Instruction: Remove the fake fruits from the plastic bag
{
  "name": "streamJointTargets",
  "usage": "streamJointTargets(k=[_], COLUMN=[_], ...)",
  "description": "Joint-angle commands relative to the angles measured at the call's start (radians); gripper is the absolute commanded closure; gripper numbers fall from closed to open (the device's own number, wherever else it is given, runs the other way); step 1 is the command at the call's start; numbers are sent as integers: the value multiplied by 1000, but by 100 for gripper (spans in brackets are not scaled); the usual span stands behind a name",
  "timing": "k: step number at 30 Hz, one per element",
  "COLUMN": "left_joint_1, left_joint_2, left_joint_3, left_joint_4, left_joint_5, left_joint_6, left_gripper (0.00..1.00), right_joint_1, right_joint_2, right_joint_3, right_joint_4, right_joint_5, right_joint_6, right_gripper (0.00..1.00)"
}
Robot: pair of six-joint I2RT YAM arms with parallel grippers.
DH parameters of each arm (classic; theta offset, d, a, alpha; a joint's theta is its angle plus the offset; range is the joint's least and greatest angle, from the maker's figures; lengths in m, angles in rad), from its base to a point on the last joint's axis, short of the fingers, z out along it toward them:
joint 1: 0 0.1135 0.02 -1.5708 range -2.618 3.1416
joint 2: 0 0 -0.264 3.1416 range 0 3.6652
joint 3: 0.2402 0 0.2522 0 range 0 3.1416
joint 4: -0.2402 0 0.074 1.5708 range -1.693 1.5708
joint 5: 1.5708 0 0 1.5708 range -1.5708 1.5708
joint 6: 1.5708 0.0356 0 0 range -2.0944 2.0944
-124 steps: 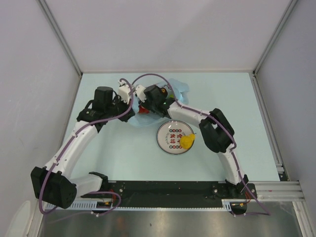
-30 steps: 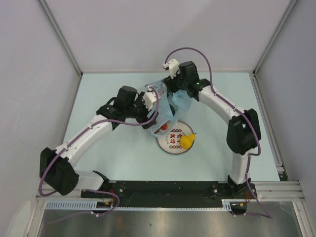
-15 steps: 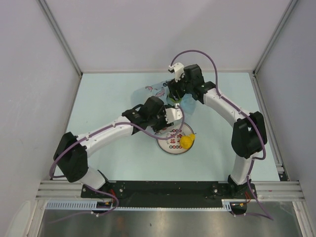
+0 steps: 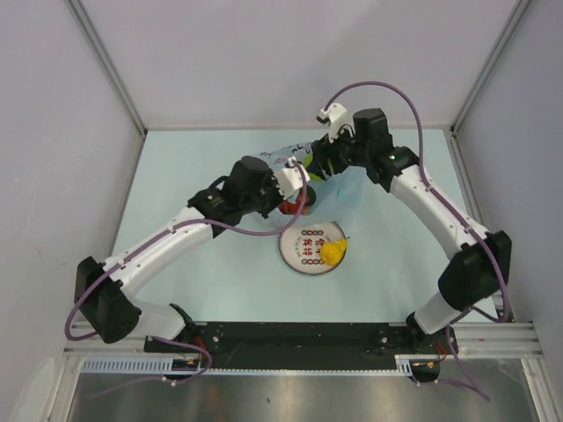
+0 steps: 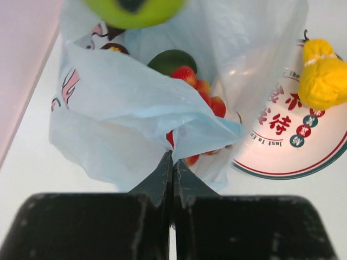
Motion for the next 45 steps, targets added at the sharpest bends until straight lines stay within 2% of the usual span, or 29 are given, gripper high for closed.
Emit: streamJointTargets(k=[1,5,8,11,13,18,23,26,31,36,40,45], left_joint_1=[85,128,138,144,145,152,153,155,155,158,168,188], left_joint_2=[-10,28,53,68,79,99,118,119,102,59,29,1], left_joint_3=[35,75,101,117,124,141,161,163,154,126,104,86], left_joint_4=[-6,4,-9,-28,-40,-63,-74,-71,-49,-26,-23,-28], left_joint_5=[106,164,172,182,187,188,185,187,193,182,181,175], left_joint_6=[-168,-230,-226,-209,-201,-192,-186,-190,-192,-187,-186,-189], left_gripper=[100,100,100,100,100,100,100,100,100,100,100,100], right_joint_1=[-1,-1,21,105,183,349,464,507,493,357,285,346], right_joint_2=[-145,-234,-355,-492,-587,-765,-845,-843,-799,-748,-580,-483], right_joint_3=[-47,-168,-318,-470,-597,-889,-1062,-1050,-955,-932,-900,-878], right_joint_4=[-48,41,208,331,403,593,604,528,339,446,563,721], right_joint_5=[-211,-209,-170,-43,33,184,242,221,212,138,189,300], right_joint_6=[14,81,97,37,-47,-302,-393,-448,-606,-643,-441,-191], right_gripper=[79,82,82,84,92,100,100,100,100,100,100,100])
